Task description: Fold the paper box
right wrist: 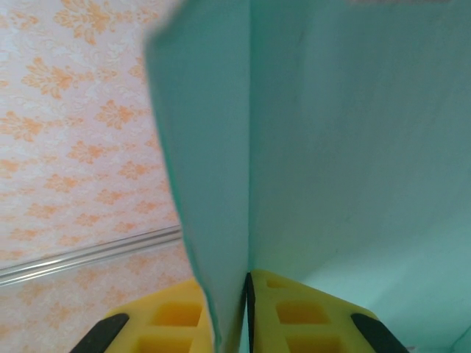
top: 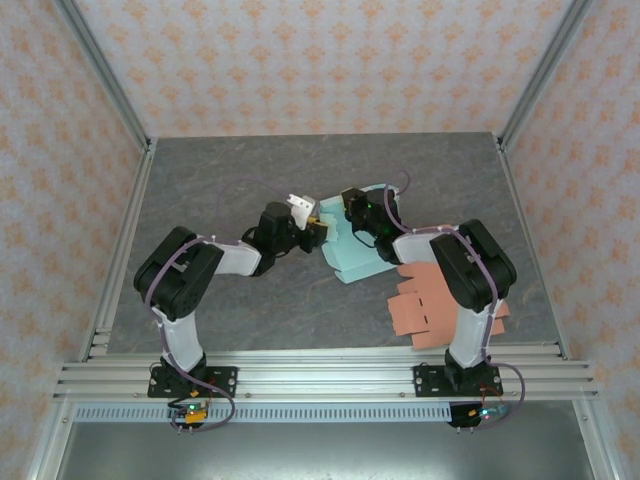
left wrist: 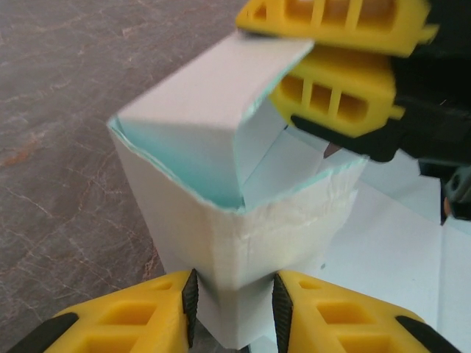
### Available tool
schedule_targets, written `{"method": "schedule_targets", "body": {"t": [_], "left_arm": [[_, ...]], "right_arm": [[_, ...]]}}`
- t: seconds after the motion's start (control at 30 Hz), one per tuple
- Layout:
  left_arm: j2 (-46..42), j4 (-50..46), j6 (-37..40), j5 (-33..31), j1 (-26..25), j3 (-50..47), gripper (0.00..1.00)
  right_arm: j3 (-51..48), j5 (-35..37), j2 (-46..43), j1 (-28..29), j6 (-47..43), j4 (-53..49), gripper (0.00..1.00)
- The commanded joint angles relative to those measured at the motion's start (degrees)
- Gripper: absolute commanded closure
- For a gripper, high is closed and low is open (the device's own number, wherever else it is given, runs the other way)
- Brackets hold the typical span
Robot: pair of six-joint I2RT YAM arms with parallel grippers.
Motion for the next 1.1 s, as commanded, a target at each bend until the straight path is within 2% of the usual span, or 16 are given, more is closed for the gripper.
{"method": "schedule_targets", "body": {"t": [0.0,0.13,0.33,0.47,0.8,0.97,1.07], "left_arm": [[2.1,5.6,-1.2,-2.8,-0.6,0.1,0.65],[2.3,7.4,-2.6,-4.2,-0.9,-0.2,0.65],[0.9,8.2,-4.6,-10.3,-0.9,-2.2,0.66],[0.2,7.3,-4.5,-12.1,-0.9,-2.5,0.66],[-1.2,7.0,-5.5,-12.8,-0.9,-2.7,0.66],[-3.3,4.7,-5.2,-16.1,-0.6,-3.2,0.66],[-5.3,4.3,-4.8,-19.0,-0.3,-4.3,0.66]], "right_arm": [[-0.9,1.3,-0.2,0.7,0.1,7.2,0.84],[-0.6,1.0,-1.4,0.9,-2.4,7.4,0.83],[2.6,-1.3,0.7,1.2,-1.4,9.6,0.82],[3.2,-1.4,2.4,1.5,0.3,12.1,0.82],[4.8,-2.1,4.3,2.2,0.3,13.1,0.86],[7.8,-3.2,8.2,2.9,1.5,16.1,0.94],[8.5,-3.9,9.8,3.4,2.6,17.2,0.95]]}}
